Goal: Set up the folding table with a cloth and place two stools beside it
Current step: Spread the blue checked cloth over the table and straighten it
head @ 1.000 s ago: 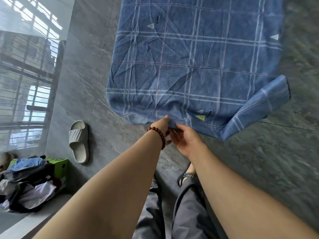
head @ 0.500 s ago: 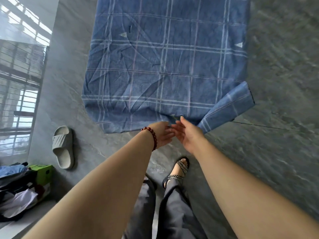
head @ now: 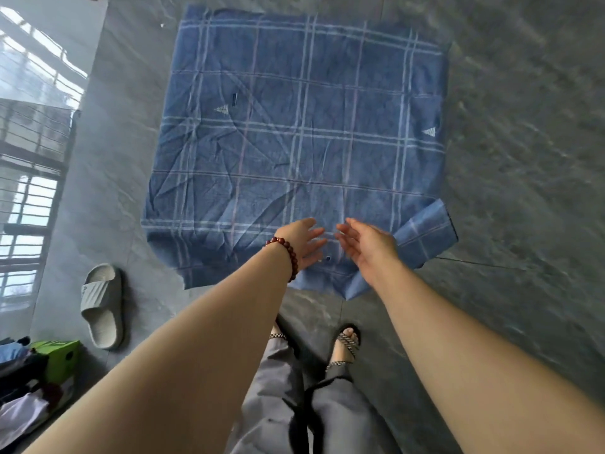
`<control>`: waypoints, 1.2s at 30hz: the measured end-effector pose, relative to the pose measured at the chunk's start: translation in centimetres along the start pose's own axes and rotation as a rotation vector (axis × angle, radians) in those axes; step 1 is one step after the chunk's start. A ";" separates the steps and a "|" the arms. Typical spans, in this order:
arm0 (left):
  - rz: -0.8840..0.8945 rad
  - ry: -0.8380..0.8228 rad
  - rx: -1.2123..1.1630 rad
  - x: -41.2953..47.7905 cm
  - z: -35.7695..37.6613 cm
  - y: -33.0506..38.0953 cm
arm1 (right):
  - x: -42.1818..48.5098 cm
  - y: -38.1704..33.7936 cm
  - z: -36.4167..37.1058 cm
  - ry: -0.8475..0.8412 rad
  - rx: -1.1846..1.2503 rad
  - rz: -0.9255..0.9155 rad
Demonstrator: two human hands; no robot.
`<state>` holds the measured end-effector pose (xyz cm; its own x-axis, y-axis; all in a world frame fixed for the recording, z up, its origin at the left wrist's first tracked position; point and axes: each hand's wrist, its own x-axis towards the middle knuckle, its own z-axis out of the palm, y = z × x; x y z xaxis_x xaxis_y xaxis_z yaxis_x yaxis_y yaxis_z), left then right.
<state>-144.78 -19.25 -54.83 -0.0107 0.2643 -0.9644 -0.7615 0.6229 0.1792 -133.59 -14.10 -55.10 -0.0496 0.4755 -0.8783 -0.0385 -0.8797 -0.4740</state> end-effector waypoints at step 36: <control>0.347 0.477 0.346 6.8 18.6 -7.9 | 9.9 -13.4 -14.0 -0.535 -1.738 -0.341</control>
<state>-126.77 -8.69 -59.16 -0.5616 0.1878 -0.8058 -0.4118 0.7813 0.4691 -119.63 2.27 -58.33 -0.5465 0.2599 -0.7961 0.8138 0.3889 -0.4318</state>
